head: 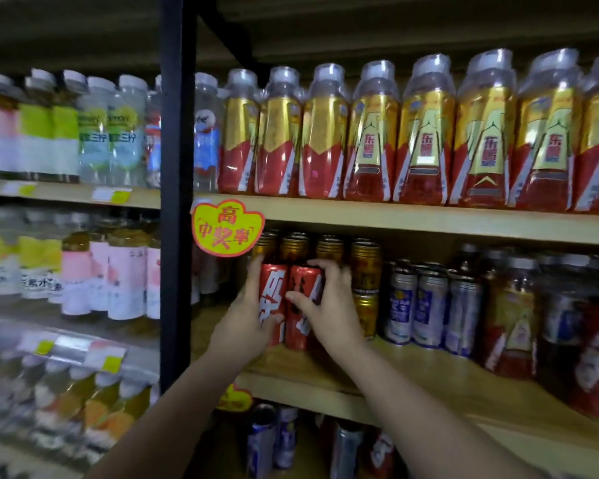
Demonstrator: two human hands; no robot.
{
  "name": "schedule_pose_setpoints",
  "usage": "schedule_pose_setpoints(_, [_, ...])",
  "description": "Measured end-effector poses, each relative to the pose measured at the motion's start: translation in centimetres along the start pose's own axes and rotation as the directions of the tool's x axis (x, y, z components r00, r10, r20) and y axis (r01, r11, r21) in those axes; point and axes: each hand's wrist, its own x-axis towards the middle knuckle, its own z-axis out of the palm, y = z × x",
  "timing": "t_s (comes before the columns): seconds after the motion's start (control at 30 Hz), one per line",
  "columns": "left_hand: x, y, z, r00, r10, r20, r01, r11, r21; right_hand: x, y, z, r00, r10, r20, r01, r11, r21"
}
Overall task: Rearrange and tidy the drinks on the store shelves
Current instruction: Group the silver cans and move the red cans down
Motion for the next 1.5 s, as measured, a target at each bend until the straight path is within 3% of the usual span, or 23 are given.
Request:
schedule_pose_setpoints(0.2, [-1.9, 0.0, 1.0, 1.0, 0.013, 0.023, -0.011, 0.997, -0.08, -1.1, -0.6, -1.8, 0.998, 0.006, 0.069, 0.008, 0.98, -0.201])
schedule_pose_setpoints(0.27, [-3.9, -0.2, 1.8, 0.999, 0.02, -0.045, -0.02, 1.0, 0.014, -2.9, -1.0, -2.6, 0.996, -0.008, 0.088, 0.034, 0.952, -0.304])
schedule_pose_setpoints(0.4, [-10.7, -1.6, 4.6, 0.913, 0.242, -0.327, -0.139, 0.941, 0.308, -10.4, -0.9, -3.9, 0.984, -0.174, 0.039, 0.169, 0.84, -0.515])
schedule_pose_setpoints(0.47, [-14.7, -2.7, 6.5, 0.898, 0.282, -0.338, -0.175, 0.933, 0.314, -15.6, 0.3, -3.9, 0.951, -0.306, 0.051, 0.289, 0.813, -0.505])
schedule_pose_setpoints(0.53, [-17.4, -4.1, 8.4, 0.935, 0.258, -0.243, -0.186, 0.941, 0.283, -21.0, 2.4, -3.3, 0.928, -0.363, 0.083, 0.358, 0.81, -0.464])
schedule_pose_setpoints(0.57, [-18.1, -4.8, 9.2, 0.961, 0.219, -0.167, -0.163, 0.941, 0.297, -23.3, 3.5, -2.9, 0.948, -0.304, 0.095, 0.313, 0.838, -0.447])
schedule_pose_setpoints(0.63, [-18.0, -6.5, 10.2, 0.999, 0.042, -0.033, -0.026, 0.924, 0.382, -26.3, 5.9, -2.0, 0.994, -0.022, 0.108, 0.063, 0.919, -0.39])
schedule_pose_setpoints(0.73, [-16.0, -8.5, 10.7, 0.949, -0.303, 0.09, 0.245, 0.886, 0.394, -26.1, 8.7, -1.0, 0.932, 0.343, 0.116, -0.275, 0.88, -0.388])
schedule_pose_setpoints(0.8, [-15.3, -9.2, 11.3, 0.922, -0.354, 0.157, 0.291, 0.9, 0.324, -24.3, 10.2, -0.7, 0.897, 0.426, 0.116, -0.362, 0.859, -0.362])
schedule_pose_setpoints(0.97, [-15.5, -10.3, 12.1, 0.948, -0.298, 0.111, 0.278, 0.947, 0.164, -20.7, 12.5, 0.5, 0.837, 0.497, 0.229, -0.381, 0.83, -0.408])
schedule_pose_setpoints(1.07, [-16.2, -10.5, 12.2, 0.96, -0.263, 0.094, 0.248, 0.958, 0.145, -20.8, 12.7, 1.2, 0.857, 0.47, 0.211, -0.396, 0.863, -0.315])
schedule_pose_setpoints(1.17, [-17.1, -10.3, 12.2, 0.963, -0.262, 0.072, 0.258, 0.965, 0.052, -21.5, 12.7, 1.2, 0.887, 0.434, 0.159, -0.361, 0.865, -0.349])
schedule_pose_setpoints(1.33, [-18.1, -10.6, 13.0, 0.92, -0.32, 0.225, 0.365, 0.91, -0.197, -22.7, 13.3, 0.0, 0.908, 0.404, 0.108, -0.347, 0.872, -0.345])
schedule_pose_setpoints(1.43, [-19.5, -11.1, 14.5, 0.825, -0.431, 0.364, 0.497, 0.861, -0.106, -23.1, 13.6, -0.2, 0.908, 0.405, 0.112, -0.352, 0.879, -0.323])
schedule_pose_setpoints(1.5, [-20.2, -11.0, 15.1, 0.825, -0.448, 0.344, 0.49, 0.87, -0.044, -23.3, 13.6, -0.2, 0.909, 0.4, 0.119, -0.345, 0.881, -0.324])
